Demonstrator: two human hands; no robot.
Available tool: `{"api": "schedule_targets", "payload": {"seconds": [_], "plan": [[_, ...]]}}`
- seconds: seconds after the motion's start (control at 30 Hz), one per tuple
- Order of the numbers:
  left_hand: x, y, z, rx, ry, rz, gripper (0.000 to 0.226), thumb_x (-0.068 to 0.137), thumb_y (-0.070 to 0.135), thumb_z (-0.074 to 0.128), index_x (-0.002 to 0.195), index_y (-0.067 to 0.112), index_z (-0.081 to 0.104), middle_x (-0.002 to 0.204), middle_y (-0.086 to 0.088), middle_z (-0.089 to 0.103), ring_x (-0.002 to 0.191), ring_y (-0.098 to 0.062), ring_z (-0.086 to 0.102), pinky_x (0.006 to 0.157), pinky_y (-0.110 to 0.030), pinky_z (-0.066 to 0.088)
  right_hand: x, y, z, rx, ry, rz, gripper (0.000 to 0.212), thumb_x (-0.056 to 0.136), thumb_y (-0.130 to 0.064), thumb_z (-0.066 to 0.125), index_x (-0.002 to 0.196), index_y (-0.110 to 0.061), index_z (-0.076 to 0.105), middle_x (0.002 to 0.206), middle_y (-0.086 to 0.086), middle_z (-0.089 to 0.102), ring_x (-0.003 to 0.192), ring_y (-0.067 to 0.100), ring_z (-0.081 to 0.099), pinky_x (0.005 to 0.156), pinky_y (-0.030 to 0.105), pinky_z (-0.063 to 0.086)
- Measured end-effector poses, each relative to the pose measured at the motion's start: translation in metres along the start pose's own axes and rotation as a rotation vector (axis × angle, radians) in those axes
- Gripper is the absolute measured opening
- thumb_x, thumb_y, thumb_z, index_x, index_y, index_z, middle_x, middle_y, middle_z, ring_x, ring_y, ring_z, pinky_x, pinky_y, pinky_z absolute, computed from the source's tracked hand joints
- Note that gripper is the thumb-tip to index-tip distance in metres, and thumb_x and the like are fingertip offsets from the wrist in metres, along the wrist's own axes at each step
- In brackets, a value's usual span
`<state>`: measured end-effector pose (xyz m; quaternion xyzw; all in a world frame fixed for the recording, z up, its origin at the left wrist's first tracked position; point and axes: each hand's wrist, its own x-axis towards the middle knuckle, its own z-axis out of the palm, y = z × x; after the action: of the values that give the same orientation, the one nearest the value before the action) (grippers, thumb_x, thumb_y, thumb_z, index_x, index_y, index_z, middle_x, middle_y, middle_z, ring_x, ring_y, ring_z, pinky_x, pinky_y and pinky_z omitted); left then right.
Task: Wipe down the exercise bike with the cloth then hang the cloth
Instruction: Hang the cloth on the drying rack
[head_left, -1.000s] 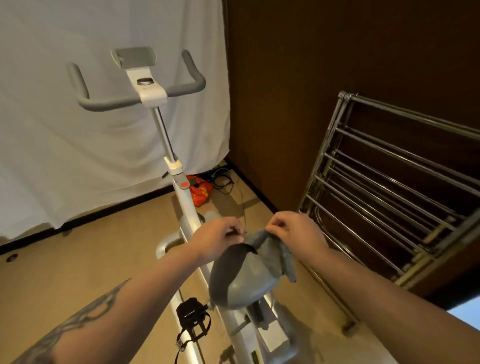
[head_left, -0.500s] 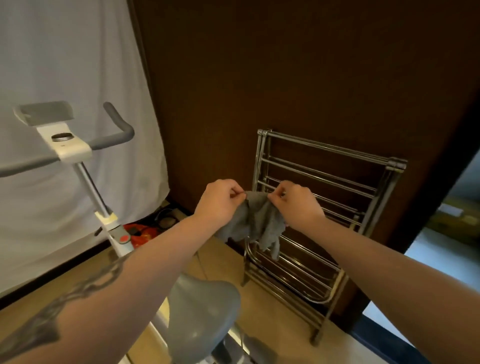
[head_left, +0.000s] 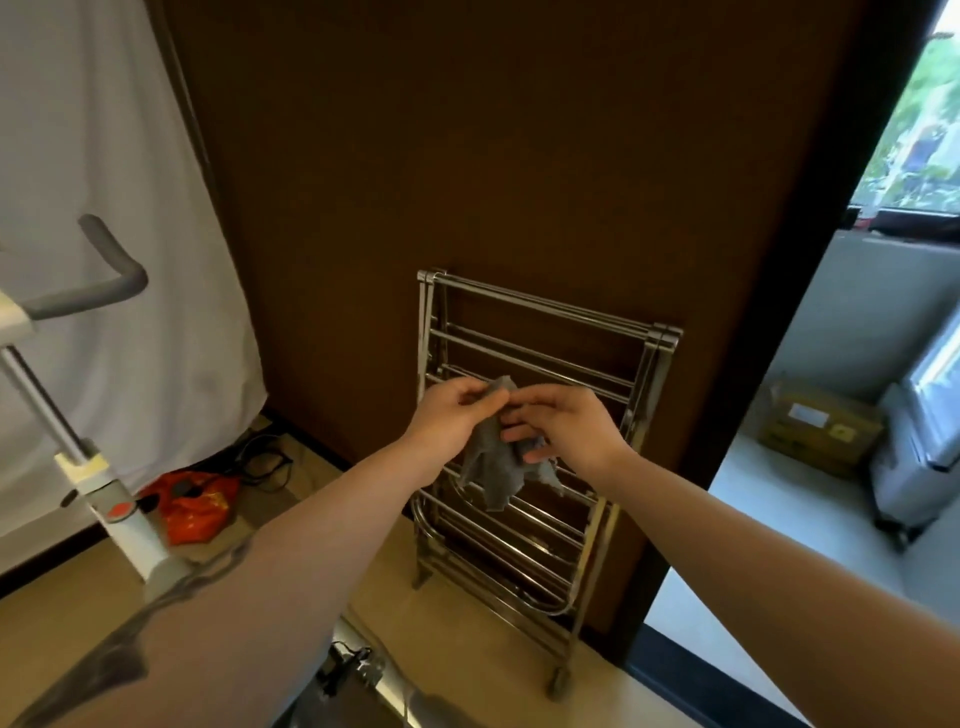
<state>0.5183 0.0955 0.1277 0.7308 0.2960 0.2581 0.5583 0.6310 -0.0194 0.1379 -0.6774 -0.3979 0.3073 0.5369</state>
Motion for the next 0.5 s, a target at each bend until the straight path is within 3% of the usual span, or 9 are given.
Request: {"api": "schedule_targets", "payload": {"seconds": [0.1,0.2,0.3,0.37,0.5], "plan": [[0.012,-0.002,0.028,-0.025,0.027,0.006,0.021,0.092,0.019,0.064,0.111,0.011,0.065,0.1,-0.004,0.069,0.093,-0.015,0.065,0.071,-0.019,0.051,0.002,0.015,-0.04,-0.101,0.079,-0.068,0.022,0.091,-0.007,0.063,0.109,-0.019,0.068,0.093,-0.001,0.074,0.091,0.011,0.071,0.08,0.034,0.059],[0.026,0.0,0.053,0.022,-0.014,0.017,0.021,0.092,0.017,0.063,0.112,0.01,0.065,0.101,-0.004,0.068,0.093,-0.013,0.065,0.068,-0.015,0.048,0.012,0.032,-0.078,-0.435,0.159,-0.189,0.038,0.085,-0.023,0.073,0.121,-0.024,0.062,0.11,-0.013,0.067,0.1,0.001,0.063,0.089,0.025,0.05],[0.043,0.009,0.072,0.04,-0.089,0.056,0.02,0.092,0.015,0.062,0.112,0.013,0.065,0.103,-0.003,0.068,0.097,-0.015,0.065,0.075,-0.02,0.05,0.03,0.041,-0.109,-0.506,0.016,-0.156,0.058,0.082,-0.034,0.075,0.135,-0.026,0.052,0.127,-0.014,0.057,0.116,0.003,0.053,0.101,0.029,0.043],[0.055,0.018,0.082,0.059,-0.113,0.093,0.02,0.092,0.014,0.061,0.112,0.015,0.065,0.103,-0.002,0.067,0.097,-0.014,0.064,0.077,-0.022,0.052,0.042,0.046,-0.124,-0.479,-0.055,-0.133,0.054,0.082,-0.035,0.074,0.131,-0.023,0.056,0.123,-0.01,0.062,0.114,0.005,0.056,0.103,0.033,0.045],[0.081,0.027,0.094,0.197,-0.145,0.159,0.024,0.092,0.013,0.062,0.115,0.013,0.065,0.104,-0.002,0.067,0.098,-0.012,0.064,0.083,-0.025,0.053,0.058,0.052,-0.144,-0.551,0.016,-0.156,0.031,0.085,-0.032,0.071,0.114,-0.021,0.065,0.104,-0.008,0.069,0.098,0.005,0.063,0.092,0.029,0.053]]}}
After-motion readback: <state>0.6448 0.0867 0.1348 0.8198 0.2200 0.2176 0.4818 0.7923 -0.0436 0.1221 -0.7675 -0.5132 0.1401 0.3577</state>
